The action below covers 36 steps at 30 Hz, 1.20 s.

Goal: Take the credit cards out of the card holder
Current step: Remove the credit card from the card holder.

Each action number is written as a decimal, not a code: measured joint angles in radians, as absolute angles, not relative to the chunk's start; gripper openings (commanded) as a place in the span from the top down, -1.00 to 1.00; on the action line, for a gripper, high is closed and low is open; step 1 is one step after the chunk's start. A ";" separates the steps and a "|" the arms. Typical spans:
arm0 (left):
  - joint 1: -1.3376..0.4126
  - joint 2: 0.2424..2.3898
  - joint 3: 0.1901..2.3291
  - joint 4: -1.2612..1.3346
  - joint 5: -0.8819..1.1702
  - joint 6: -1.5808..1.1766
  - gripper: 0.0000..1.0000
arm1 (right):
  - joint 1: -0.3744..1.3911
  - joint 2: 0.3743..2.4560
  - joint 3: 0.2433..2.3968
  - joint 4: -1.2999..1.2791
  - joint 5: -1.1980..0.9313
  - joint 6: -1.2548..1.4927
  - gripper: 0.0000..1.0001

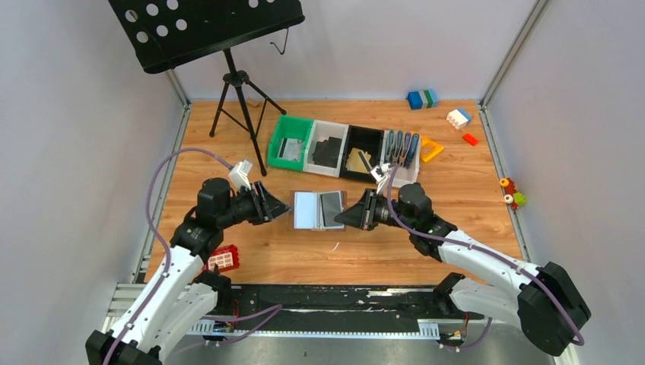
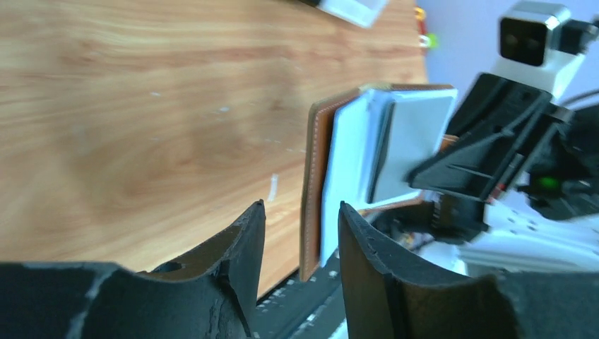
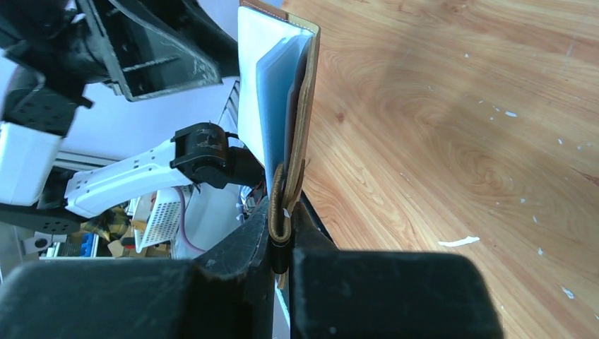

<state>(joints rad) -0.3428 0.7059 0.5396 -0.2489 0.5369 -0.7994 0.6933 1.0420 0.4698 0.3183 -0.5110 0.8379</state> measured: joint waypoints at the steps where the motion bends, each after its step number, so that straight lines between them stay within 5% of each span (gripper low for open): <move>1: -0.343 0.703 0.570 -0.308 0.489 -0.767 0.04 | 0.693 1.042 0.470 0.309 -0.503 0.837 1.00; 8: -0.343 0.616 0.587 -0.429 0.441 -0.690 0.16 | 0.693 1.081 0.470 0.268 -0.471 0.837 1.00; 20: -0.490 0.699 0.469 -0.048 0.675 -0.847 0.44 | 0.694 1.128 0.458 0.381 -0.549 0.876 1.00; 36: -0.494 0.795 0.390 0.251 0.675 -0.987 0.32 | 0.700 1.152 0.438 0.607 -0.687 0.995 1.00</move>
<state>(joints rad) -0.4942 0.7948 0.3901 0.2508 0.6746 -0.9871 0.7002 1.1519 0.4377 0.6075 -0.6868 0.9951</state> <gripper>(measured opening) 0.344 0.057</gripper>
